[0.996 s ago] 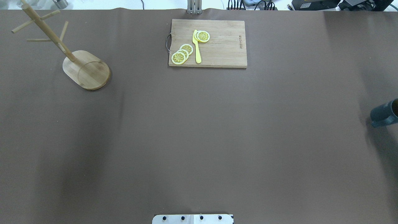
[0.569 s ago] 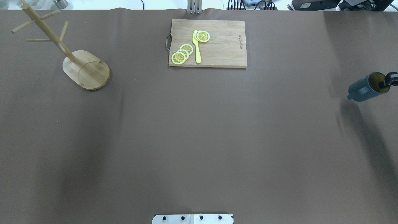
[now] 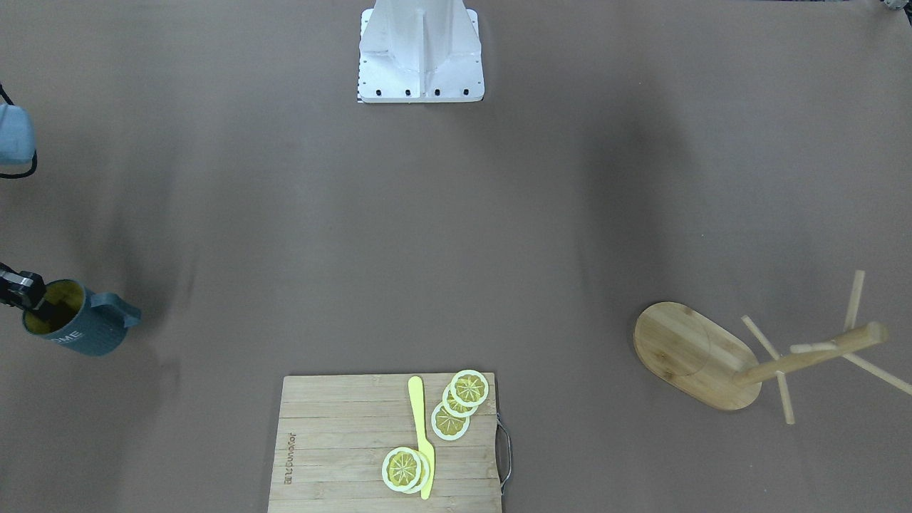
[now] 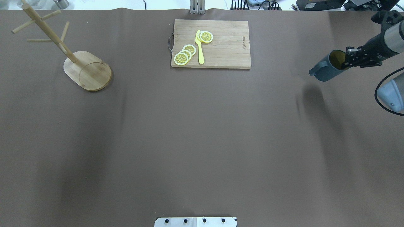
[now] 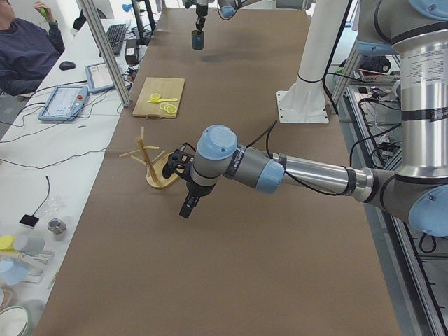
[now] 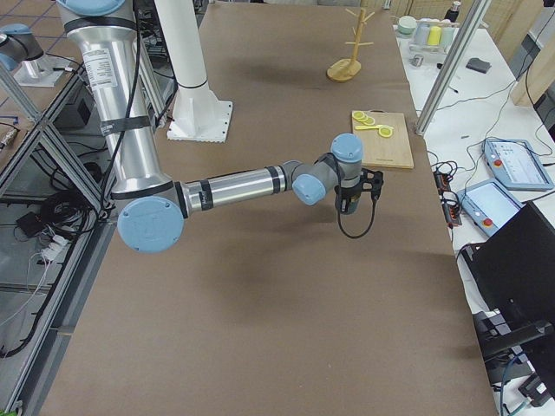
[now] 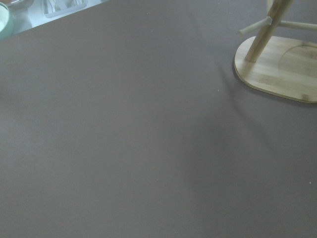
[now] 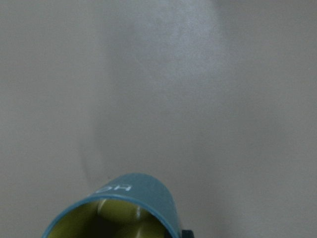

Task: Hang cup on storage rack
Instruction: 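Carry the teal mug with the right gripper toward the table center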

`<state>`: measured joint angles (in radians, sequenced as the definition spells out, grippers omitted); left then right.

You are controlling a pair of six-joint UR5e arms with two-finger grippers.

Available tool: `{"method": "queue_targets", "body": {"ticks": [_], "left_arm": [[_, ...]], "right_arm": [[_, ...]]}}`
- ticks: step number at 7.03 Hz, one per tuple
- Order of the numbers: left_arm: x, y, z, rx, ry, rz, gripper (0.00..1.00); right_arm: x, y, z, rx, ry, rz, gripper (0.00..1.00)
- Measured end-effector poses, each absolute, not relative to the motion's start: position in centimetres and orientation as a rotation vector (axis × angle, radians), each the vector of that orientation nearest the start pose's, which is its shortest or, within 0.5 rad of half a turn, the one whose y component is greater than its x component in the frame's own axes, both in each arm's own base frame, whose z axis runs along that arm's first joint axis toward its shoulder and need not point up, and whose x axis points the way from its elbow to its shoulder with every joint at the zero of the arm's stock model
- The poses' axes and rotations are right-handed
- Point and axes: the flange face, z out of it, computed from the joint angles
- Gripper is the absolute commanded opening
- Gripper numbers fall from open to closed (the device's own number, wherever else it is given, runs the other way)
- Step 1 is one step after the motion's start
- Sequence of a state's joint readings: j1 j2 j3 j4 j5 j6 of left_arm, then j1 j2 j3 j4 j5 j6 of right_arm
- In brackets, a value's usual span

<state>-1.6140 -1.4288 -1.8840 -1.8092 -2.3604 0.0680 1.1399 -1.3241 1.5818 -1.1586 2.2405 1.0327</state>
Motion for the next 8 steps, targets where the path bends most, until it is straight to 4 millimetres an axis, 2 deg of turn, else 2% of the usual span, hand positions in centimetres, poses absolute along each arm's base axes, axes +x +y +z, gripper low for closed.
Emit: {"method": "queue_targets", "body": {"ticks": [1, 2, 4, 5, 8], "left_arm": [[-8.2, -44.3, 54.2, 0.43, 0.758, 0.175, 0.99], [-8.2, -44.3, 54.4, 0.428, 0.759, 0.17, 0.99], [-8.2, -44.3, 54.6, 0.425, 0.76, 0.166, 0.99], [-8.2, -44.3, 54.7, 0.422, 0.761, 0.165, 0.99], [-8.2, -44.4, 55.1, 0.415, 0.762, 0.162, 0.99]], "right_arm": [[-21.5, -58.3, 44.2, 0.024, -0.897, 0.402, 0.0], [-24.0, -57.0, 40.7, 0.002, -0.883, 0.452, 0.0], [-30.4, -53.2, 33.8, -0.048, -0.837, 0.557, 0.0], [-33.9, -51.3, 31.2, -0.065, -0.811, 0.616, 0.0], [-41.9, -46.6, 26.9, -0.119, -0.8, 0.763, 0.0]]}}
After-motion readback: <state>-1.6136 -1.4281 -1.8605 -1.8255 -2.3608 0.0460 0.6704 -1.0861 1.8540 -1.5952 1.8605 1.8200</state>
